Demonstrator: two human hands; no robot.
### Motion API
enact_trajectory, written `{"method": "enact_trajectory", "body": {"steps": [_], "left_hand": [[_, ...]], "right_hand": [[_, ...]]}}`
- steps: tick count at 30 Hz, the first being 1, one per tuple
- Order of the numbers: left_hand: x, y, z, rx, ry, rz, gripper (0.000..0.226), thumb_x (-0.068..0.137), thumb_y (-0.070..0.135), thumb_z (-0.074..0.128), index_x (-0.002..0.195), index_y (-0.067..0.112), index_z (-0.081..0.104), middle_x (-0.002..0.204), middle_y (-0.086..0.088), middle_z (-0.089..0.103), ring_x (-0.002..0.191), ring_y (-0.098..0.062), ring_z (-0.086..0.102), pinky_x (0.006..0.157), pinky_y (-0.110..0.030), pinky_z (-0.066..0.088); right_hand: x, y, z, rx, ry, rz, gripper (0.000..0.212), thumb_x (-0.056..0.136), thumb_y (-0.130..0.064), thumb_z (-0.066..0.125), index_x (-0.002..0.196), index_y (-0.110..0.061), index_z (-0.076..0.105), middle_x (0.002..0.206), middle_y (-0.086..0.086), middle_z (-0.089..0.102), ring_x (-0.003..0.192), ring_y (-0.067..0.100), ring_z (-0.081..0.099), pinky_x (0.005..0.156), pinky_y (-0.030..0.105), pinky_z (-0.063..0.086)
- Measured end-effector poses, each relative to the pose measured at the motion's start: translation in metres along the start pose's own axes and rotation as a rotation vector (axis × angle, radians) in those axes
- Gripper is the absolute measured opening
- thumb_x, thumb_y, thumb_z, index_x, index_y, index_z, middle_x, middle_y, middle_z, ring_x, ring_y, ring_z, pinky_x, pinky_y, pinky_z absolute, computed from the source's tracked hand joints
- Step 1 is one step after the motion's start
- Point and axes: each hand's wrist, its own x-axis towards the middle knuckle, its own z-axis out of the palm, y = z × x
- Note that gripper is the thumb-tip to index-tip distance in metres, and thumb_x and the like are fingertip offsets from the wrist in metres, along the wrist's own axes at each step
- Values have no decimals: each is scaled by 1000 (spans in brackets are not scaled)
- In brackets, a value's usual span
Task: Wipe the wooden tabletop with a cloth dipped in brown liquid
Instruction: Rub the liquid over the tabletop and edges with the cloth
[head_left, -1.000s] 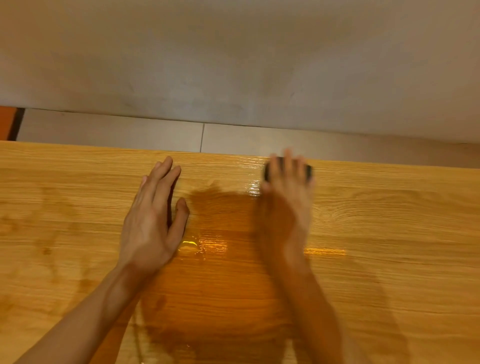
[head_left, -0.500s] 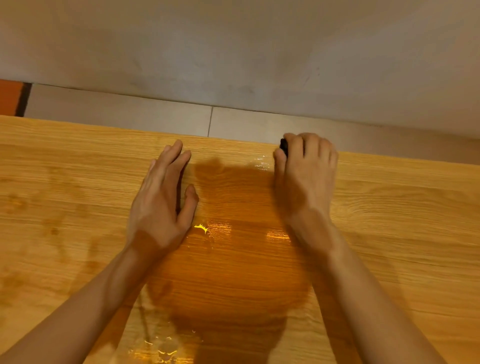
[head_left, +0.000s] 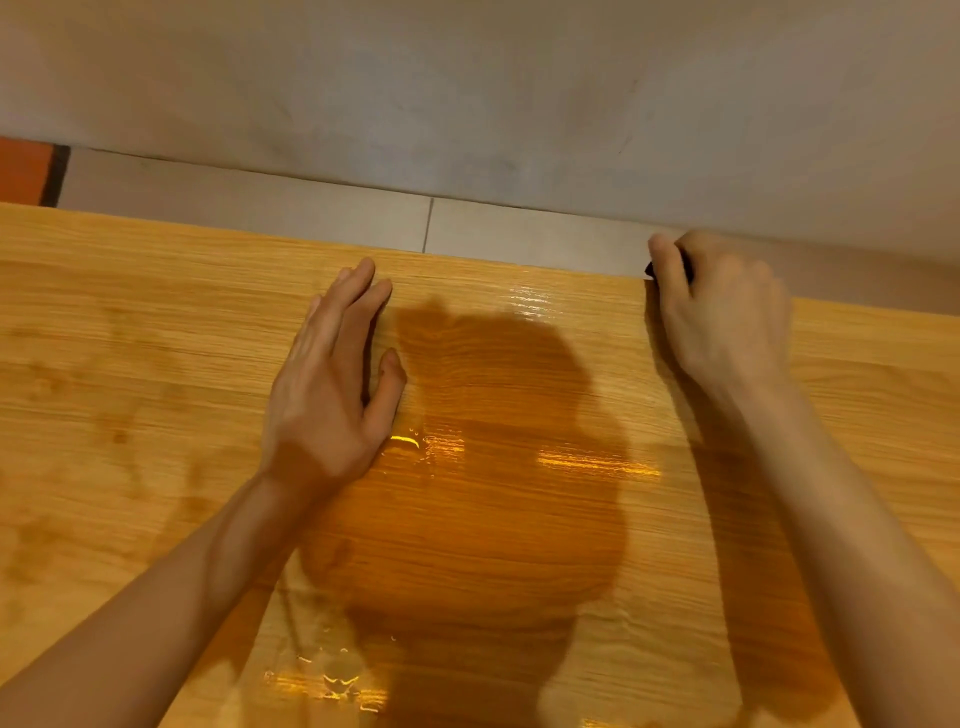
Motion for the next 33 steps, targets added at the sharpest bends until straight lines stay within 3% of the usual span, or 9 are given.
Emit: {"method": "enact_trajectory", "body": {"steps": [4, 7, 11, 13, 16, 20, 23, 26, 33], "left_hand": [[0, 1, -2, 83, 13, 1, 55, 100, 25, 48, 150, 4, 41, 163, -7, 34, 154, -21, 25, 121, -52, 30], [0, 2, -3, 90, -2, 7, 58, 98, 28, 46, 151, 5, 40, 163, -8, 32, 154, -22, 24, 120, -53, 31], [-1, -3, -2, 112, -16, 37, 59, 101, 33, 45, 153, 7, 37, 164, -6, 29, 154, -21, 22, 126, -45, 22], [-2, -6, -3, 102, -24, 40, 58, 102, 37, 41, 153, 8, 36, 165, -3, 27, 155, -18, 20, 126, -41, 20], [-5, -13, -12, 37, -67, 52, 58, 103, 37, 38, 153, 8, 36, 166, -2, 25, 155, -16, 19, 124, -50, 26], [-23, -46, -44, 21, -40, 22, 56, 103, 31, 40, 151, 1, 38, 164, -12, 29, 153, -27, 25, 119, -59, 29], [-37, -70, -67, 72, -4, -37, 57, 102, 29, 39, 152, 2, 38, 164, -11, 29, 155, -22, 21, 127, -48, 15], [-44, -80, -73, 120, 6, -45, 59, 101, 30, 38, 153, 1, 35, 165, -10, 27, 155, -21, 19, 128, -36, 9], [-44, -84, -71, 143, 18, -15, 59, 100, 24, 44, 153, 2, 35, 165, -11, 27, 155, -25, 20, 127, -46, 16]], "right_hand": [[3, -75, 29, 0, -37, -78, 47, 104, -40, 28, 105, -8, 62, 104, 17, 67, 97, 37, 59, 80, 40, 38], [-6, -127, 44, 45, -107, -232, 41, 105, -39, 26, 120, -14, 55, 112, 7, 63, 101, 25, 56, 85, 35, 37], [-22, -85, 31, 257, -25, -218, 33, 100, -37, 45, 122, -13, 53, 113, 6, 62, 102, 23, 53, 79, 30, 35], [-29, -53, 24, 223, 44, -140, 31, 100, -33, 47, 119, -10, 55, 112, 10, 61, 105, 28, 50, 92, 36, 38], [-28, -49, 29, 187, 62, -91, 27, 102, -28, 42, 110, -7, 57, 105, 12, 60, 100, 29, 48, 110, 48, 30], [-21, -81, 39, 187, 58, -131, 28, 102, -28, 41, 106, -6, 59, 103, 12, 62, 96, 29, 49, 98, 41, 36], [-21, -109, 43, 196, 43, -159, 29, 102, -29, 42, 107, -6, 60, 102, 11, 62, 95, 29, 51, 83, 30, 31], [-24, -156, 52, 171, 37, -130, 31, 103, -32, 40, 108, -9, 61, 103, 8, 64, 98, 27, 54, 90, 34, 37], [-21, -270, 82, 123, -55, -285, 34, 105, -35, 32, 117, -15, 56, 117, 5, 64, 108, 23, 55, 89, 32, 37]]}}
